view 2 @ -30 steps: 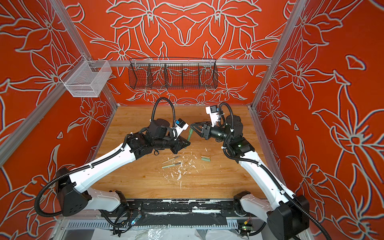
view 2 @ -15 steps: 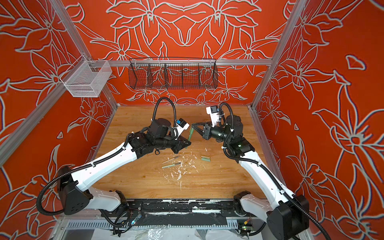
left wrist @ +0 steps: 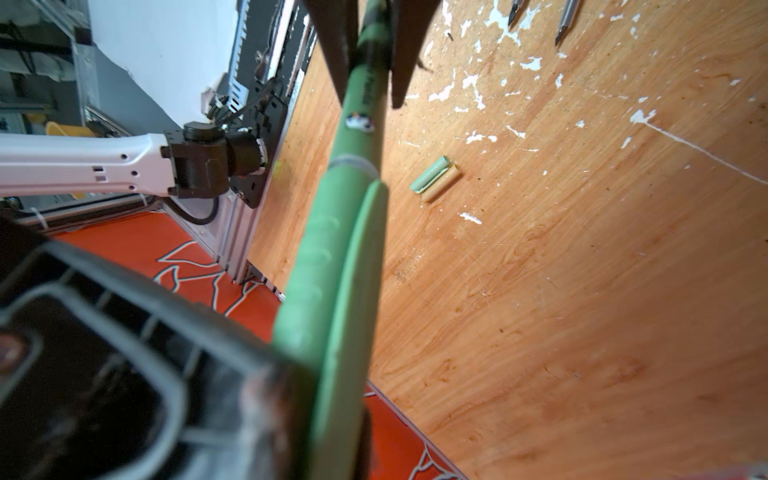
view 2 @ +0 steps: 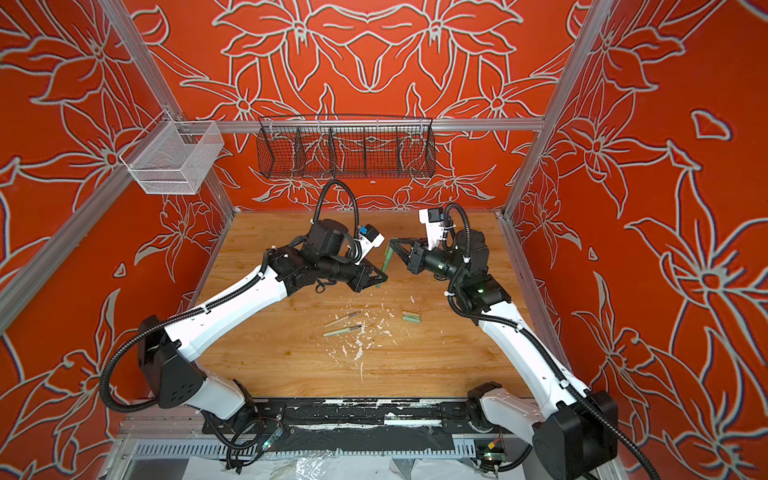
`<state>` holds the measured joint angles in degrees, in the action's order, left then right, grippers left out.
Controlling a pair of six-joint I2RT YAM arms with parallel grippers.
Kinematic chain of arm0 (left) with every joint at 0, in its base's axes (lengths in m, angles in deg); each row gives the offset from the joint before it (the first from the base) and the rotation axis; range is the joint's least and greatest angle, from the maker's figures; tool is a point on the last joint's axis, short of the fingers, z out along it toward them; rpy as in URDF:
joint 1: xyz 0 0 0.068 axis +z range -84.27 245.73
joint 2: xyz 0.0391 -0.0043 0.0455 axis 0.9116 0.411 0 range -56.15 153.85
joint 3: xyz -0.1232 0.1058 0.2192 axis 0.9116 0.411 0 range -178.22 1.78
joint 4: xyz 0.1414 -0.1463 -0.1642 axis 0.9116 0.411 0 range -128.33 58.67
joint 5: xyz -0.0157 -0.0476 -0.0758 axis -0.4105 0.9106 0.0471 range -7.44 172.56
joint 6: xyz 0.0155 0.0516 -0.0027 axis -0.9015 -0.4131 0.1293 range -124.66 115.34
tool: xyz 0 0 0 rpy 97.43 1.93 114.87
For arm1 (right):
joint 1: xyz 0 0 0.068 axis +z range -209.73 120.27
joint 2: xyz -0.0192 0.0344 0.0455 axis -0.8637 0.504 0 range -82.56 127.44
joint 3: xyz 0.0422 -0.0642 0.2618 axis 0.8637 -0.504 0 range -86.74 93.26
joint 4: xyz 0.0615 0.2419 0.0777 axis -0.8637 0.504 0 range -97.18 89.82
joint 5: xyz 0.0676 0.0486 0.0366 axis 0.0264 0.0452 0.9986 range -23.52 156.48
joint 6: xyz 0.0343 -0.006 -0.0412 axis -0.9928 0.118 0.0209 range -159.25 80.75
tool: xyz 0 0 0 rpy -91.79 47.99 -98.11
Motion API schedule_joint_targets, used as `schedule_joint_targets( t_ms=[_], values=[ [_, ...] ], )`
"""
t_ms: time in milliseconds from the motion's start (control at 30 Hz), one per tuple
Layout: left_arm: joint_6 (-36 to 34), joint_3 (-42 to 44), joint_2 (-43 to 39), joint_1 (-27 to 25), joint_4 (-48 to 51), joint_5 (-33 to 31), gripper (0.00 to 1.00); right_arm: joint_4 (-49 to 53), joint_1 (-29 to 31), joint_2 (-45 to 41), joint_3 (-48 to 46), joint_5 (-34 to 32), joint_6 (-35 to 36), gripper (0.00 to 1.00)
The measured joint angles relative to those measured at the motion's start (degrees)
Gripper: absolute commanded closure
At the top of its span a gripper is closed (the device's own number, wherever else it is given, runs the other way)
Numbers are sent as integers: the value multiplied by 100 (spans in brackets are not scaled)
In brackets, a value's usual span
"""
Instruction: Insert the pens into the pen caps
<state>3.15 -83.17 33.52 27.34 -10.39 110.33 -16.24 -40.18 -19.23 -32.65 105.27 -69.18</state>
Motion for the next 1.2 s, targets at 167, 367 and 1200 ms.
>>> schedule_joint_targets(
  t_ms=[167, 367, 1200],
  values=[
    [-42, -431, 293, 22, 317, 144, 100, -142, -7, -20, -111, -160, 46, 100],
    [-151, -643, 402, 68, 586, 214, 100, -282, -7, -72, -245, -210, 39, 100],
    [166, -1272, 498, 632, -522, 151, 100, 175, 494, -26, -1471, -63, -356, 100]
  ],
)
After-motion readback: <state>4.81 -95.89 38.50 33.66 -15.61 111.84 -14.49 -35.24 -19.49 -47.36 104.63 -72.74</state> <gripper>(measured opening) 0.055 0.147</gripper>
